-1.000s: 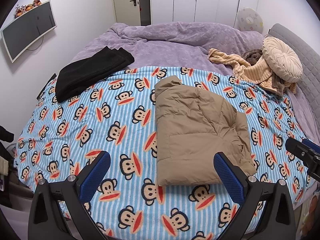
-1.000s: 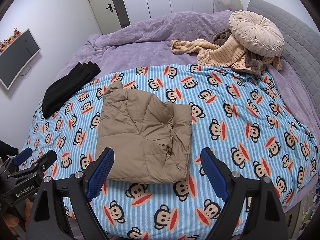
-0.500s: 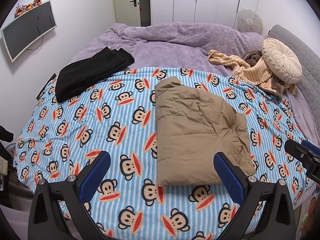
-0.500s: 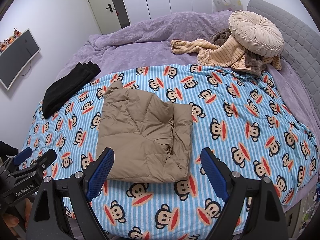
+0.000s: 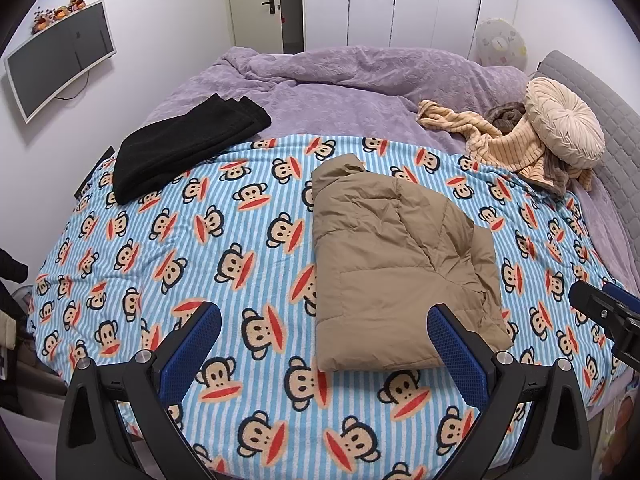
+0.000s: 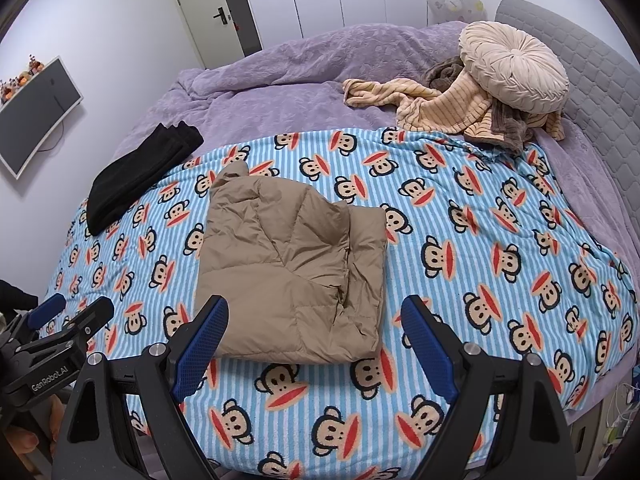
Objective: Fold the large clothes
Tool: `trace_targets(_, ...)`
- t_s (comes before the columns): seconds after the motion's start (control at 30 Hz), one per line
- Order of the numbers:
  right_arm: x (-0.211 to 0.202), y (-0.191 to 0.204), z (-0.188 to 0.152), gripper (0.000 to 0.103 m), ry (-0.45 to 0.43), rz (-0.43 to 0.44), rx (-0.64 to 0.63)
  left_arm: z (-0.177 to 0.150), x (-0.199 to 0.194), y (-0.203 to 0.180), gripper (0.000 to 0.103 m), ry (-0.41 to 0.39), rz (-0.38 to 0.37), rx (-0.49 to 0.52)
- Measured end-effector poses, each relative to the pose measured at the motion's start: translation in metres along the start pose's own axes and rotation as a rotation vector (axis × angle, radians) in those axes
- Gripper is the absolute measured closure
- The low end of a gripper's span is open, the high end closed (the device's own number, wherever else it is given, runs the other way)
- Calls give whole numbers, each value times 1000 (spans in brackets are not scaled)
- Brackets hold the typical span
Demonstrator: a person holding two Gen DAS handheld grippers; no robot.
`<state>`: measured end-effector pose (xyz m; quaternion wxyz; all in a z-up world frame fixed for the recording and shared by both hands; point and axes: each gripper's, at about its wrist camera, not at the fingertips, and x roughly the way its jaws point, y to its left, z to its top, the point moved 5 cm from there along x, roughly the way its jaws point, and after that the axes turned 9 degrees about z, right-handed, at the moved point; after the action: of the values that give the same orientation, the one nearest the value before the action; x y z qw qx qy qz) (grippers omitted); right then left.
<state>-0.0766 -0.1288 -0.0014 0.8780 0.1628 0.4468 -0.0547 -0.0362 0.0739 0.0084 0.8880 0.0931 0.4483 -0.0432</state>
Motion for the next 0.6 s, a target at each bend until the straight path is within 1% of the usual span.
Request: trace_targets(0.6,0,-1,0,13,1,4,2,-1,-3,5,0,4,13,-13)
